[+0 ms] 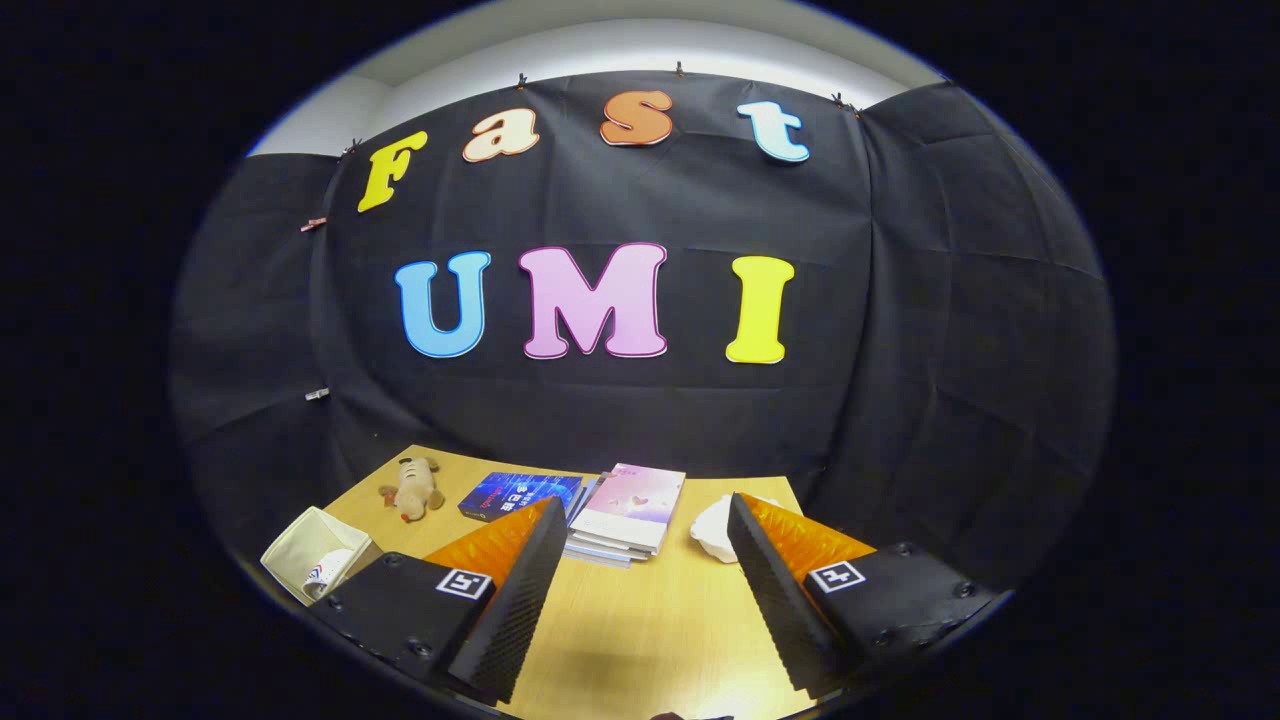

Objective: Open the storage box then place both shoes into the box .Put the left shoe in first, then the right shoe, with the right side of both shoes facing outward in a uniform manner.

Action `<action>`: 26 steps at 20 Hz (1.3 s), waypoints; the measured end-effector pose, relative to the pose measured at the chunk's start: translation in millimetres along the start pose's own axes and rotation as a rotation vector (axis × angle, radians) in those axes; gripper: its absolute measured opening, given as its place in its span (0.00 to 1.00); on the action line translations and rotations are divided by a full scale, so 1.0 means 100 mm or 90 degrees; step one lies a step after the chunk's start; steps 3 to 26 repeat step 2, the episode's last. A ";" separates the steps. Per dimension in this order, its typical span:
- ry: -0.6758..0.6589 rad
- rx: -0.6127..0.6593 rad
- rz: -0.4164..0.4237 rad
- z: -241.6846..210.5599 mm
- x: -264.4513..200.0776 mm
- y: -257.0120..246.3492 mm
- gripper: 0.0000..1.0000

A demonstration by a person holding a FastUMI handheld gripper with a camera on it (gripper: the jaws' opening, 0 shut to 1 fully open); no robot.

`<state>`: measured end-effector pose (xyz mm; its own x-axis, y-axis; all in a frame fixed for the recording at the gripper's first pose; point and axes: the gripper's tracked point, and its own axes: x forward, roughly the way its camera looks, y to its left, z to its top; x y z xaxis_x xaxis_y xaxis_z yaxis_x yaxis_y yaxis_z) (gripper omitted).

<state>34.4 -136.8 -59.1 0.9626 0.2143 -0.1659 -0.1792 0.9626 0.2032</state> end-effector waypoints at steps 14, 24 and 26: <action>-0.003 0.005 0.005 0.00 -0.06 -0.08 0.98; -0.003 0.005 0.005 0.00 -0.06 -0.08 0.98; -0.003 0.005 0.005 0.00 -0.06 -0.08 0.98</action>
